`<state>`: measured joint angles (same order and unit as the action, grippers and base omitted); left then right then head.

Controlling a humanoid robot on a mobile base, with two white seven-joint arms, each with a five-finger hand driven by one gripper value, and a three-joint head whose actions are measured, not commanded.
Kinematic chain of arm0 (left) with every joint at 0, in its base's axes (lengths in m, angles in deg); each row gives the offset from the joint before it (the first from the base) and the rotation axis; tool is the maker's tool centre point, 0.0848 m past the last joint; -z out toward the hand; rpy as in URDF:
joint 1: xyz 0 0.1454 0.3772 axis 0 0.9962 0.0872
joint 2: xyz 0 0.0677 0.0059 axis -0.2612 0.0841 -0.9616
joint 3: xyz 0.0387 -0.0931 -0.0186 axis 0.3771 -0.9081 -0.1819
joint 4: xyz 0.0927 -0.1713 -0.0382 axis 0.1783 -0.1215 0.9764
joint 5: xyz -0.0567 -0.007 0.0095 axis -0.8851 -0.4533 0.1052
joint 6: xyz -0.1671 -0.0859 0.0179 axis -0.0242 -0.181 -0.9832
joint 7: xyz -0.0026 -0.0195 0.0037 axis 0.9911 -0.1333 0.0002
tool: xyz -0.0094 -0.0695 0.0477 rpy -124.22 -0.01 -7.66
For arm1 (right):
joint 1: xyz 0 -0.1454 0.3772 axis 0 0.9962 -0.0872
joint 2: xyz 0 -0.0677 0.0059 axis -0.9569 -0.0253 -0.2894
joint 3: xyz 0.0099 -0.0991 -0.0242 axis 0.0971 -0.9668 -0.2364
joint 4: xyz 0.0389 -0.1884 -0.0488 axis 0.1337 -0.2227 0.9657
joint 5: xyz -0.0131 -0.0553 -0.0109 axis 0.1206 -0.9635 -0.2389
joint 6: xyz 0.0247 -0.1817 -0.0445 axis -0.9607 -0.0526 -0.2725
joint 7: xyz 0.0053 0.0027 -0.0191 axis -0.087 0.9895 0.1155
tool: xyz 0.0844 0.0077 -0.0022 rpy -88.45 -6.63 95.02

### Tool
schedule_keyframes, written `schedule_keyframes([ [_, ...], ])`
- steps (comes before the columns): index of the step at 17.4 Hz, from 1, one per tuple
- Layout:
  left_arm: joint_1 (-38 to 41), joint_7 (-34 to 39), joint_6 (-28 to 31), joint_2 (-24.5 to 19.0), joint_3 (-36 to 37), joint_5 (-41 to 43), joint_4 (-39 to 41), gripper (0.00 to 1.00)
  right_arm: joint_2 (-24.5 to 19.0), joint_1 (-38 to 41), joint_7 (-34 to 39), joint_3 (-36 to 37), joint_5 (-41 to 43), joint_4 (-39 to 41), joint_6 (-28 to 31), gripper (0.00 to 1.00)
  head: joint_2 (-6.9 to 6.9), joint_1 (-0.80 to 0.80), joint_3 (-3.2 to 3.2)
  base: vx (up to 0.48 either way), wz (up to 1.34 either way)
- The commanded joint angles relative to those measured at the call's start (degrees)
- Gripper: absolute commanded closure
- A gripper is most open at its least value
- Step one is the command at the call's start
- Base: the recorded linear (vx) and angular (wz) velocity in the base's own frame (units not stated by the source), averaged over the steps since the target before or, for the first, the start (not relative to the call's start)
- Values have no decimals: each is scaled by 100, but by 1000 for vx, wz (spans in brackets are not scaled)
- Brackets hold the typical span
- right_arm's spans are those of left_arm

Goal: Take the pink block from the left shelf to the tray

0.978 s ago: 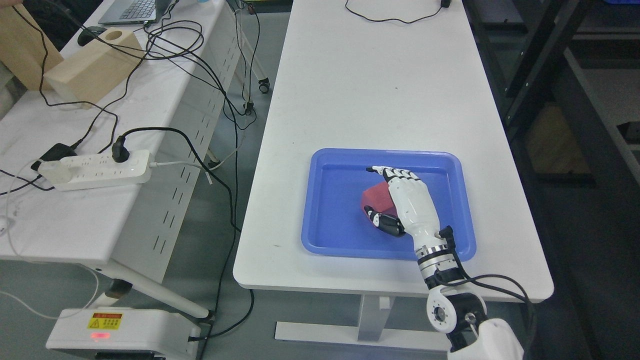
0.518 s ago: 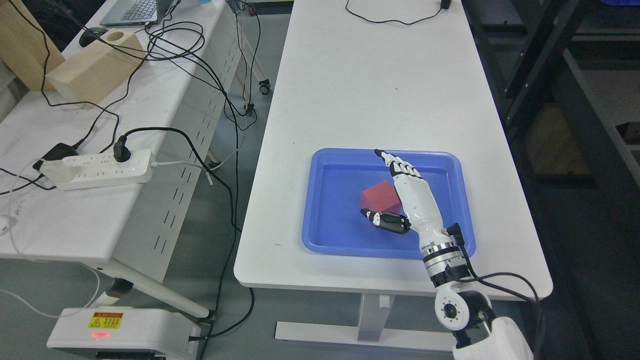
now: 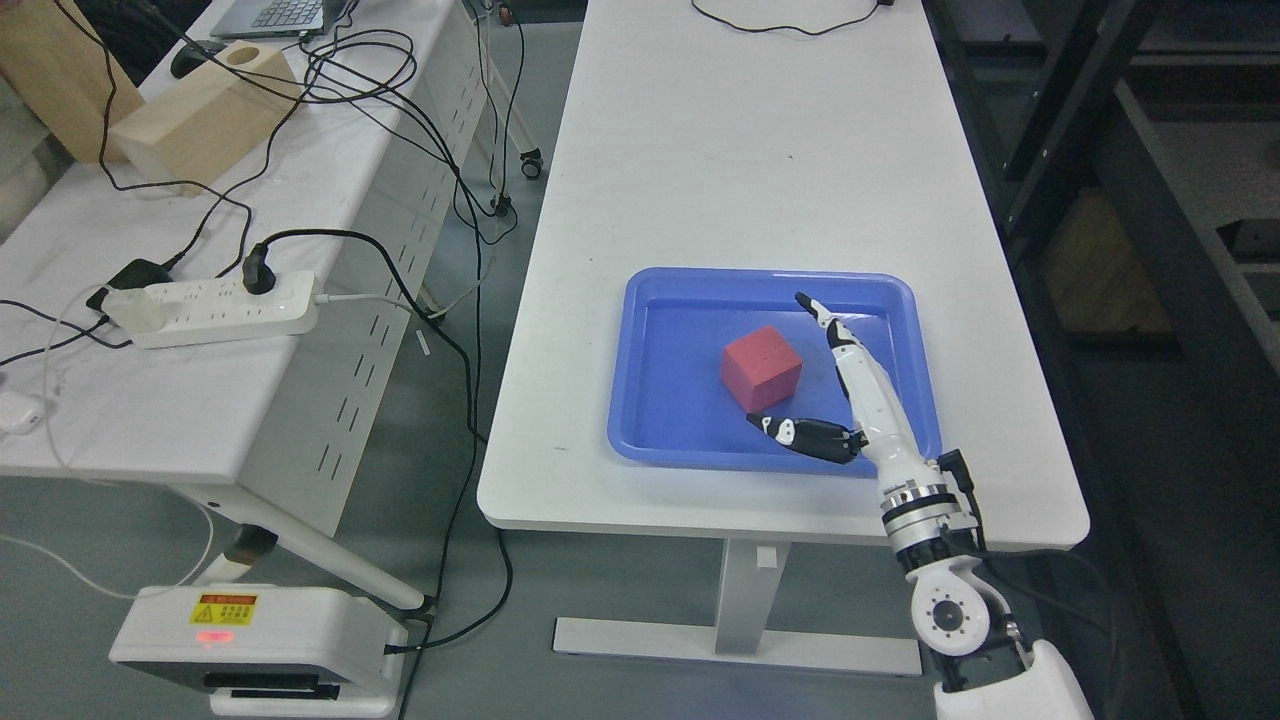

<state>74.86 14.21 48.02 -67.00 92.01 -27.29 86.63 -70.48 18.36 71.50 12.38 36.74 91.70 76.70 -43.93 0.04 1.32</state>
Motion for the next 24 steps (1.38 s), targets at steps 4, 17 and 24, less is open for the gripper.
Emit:
schedule_keyframes([
  [4, 114, 0, -3, -100, 0, 0, 100, 0, 100, 204, 102, 744, 3726, 1, 63, 1, 0, 0, 0, -147, -20],
  [17, 114, 0, -3, -100, 0, 0, 100, 0, 100, 239, 111, 779, 3972, -17, 160, 1, 0, 0, 0, -147, 7],
  [24, 114, 0, -3, -100, 0, 0, 100, 0, 100, 231, 111, 770, 3972, -17, 160, 0, 0, 0, 0, -94, -256],
])
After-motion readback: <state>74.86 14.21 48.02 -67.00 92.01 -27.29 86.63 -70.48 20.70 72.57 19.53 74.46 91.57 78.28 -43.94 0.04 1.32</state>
